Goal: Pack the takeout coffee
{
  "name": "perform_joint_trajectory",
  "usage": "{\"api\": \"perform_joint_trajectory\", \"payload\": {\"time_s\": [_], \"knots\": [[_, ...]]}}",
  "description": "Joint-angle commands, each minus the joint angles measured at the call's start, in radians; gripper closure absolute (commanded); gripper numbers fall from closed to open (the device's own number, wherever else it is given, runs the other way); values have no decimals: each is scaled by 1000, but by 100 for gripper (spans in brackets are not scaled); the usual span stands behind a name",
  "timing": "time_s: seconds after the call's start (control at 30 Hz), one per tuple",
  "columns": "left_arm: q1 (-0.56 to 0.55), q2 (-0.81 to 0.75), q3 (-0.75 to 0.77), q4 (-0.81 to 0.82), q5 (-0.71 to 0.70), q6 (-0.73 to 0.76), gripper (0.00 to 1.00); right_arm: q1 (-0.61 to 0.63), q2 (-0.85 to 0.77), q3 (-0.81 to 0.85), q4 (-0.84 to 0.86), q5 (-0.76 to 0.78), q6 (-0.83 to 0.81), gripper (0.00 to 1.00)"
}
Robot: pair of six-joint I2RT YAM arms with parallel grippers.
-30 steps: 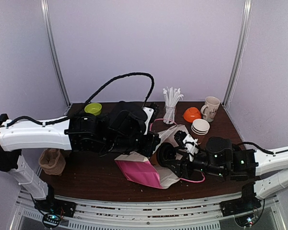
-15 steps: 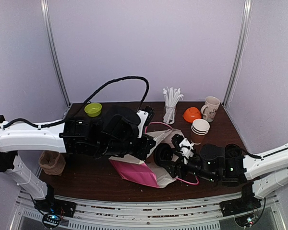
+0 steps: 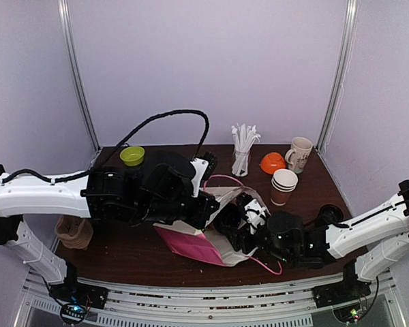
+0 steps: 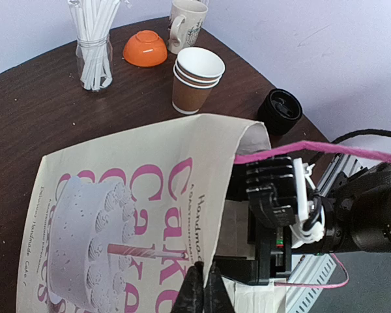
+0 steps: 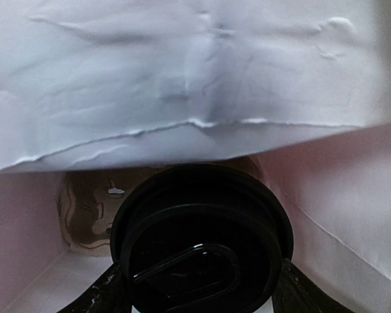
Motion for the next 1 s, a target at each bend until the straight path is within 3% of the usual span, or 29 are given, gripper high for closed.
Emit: {"api": "perform_joint_trajectory", "payload": {"time_s": [0.0,0.37,0.97], "knots": [[-2,-40,-13,78,23,-3,100,2,50,73,11,101,22,42],[-2,-68,-43,79,40,-7,100,3,144,111,36,63,24,41],[-1,-150,-140,77,41,-40,100,1,243,170,7,136,32,42]]}}
